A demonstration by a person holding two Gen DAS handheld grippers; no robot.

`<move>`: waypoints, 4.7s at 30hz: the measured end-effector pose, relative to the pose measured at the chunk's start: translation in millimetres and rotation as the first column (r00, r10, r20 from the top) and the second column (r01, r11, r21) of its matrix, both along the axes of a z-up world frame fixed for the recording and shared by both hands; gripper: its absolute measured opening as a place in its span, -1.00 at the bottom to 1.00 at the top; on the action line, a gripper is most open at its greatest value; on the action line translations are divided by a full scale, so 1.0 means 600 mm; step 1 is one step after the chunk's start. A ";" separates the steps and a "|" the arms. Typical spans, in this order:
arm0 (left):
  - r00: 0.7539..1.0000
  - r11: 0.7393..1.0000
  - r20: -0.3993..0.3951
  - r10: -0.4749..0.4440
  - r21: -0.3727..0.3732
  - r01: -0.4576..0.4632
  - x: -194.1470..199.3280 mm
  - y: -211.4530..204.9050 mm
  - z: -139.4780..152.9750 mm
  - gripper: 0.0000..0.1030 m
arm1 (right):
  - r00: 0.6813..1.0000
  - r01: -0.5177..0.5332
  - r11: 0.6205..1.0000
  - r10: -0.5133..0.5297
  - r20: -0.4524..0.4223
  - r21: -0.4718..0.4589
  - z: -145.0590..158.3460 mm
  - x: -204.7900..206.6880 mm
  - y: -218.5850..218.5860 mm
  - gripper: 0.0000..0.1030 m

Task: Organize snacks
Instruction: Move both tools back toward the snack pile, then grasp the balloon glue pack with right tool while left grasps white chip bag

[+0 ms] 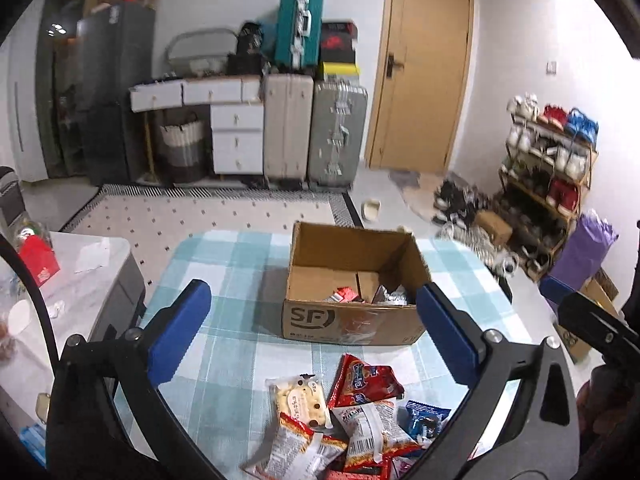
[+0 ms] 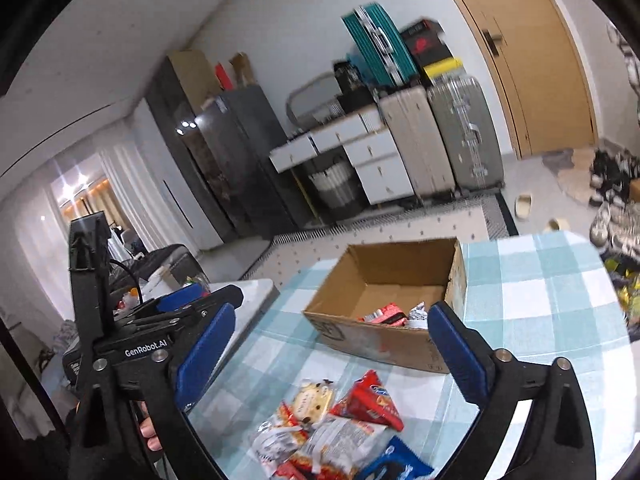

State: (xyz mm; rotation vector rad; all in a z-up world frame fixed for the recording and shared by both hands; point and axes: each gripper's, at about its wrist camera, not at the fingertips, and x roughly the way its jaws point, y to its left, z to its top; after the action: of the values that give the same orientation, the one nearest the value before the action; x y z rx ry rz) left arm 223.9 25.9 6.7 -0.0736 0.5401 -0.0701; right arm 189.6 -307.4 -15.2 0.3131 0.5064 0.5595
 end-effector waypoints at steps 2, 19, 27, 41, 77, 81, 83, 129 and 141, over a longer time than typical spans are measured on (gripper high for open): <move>1.000 1.000 0.010 -0.006 0.006 0.006 -0.025 -0.003 0.004 0.99 | 1.000 -0.005 1.000 0.005 0.029 -0.012 0.006 -0.029 -0.003 0.99; 0.992 0.994 0.122 0.034 0.095 -0.046 -0.207 -0.018 -0.043 1.00 | 0.984 0.017 0.999 -0.008 0.180 -0.048 -0.041 -0.221 -0.016 0.99; 0.994 0.994 0.108 -0.027 0.105 0.016 -0.244 -0.011 -0.143 1.00 | 0.979 0.110 0.991 -0.096 0.180 -0.072 -0.104 -0.273 -0.018 0.99; 0.995 0.996 -0.055 -0.081 0.017 0.082 -0.221 0.001 -0.288 1.00 | 0.984 0.109 0.991 -0.118 -0.131 -0.077 -0.221 -0.217 -0.059 0.99; 0.975 0.996 -0.207 -0.086 -0.053 0.076 -0.153 0.012 -0.328 0.99 | 0.937 0.013 0.895 -0.166 -0.307 -0.445 -0.308 -0.108 0.012 0.29; 0.978 0.996 -0.193 -0.077 -0.059 0.067 -0.158 0.015 -0.325 0.99 | 0.939 0.015 0.882 -0.174 -0.297 -0.471 -0.308 -0.111 0.017 0.07; 0.980 0.996 -0.187 -0.073 -0.063 0.062 -0.158 0.017 -0.325 0.99 | 0.939 0.014 0.883 -0.173 -0.296 -0.469 -0.306 -0.112 0.017 0.06; 0.884 0.987 -0.439 -0.162 -0.081 0.140 -0.047 0.041 -0.354 0.23 | 0.972 0.132 0.922 -0.193 -0.135 -0.365 -0.260 -0.156 -0.018 0.01; 0.903 0.986 -0.396 -0.165 -0.084 0.143 -0.081 0.058 -0.333 -0.11 | 0.972 0.124 0.925 -0.186 -0.144 -0.358 -0.263 -0.154 -0.016 0.02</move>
State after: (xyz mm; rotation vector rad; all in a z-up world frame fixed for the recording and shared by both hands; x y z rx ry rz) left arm 175.4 60.9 -192.9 -0.0979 0.9577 -0.2278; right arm 97.1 -316.9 -172.8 0.0625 0.7333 0.2798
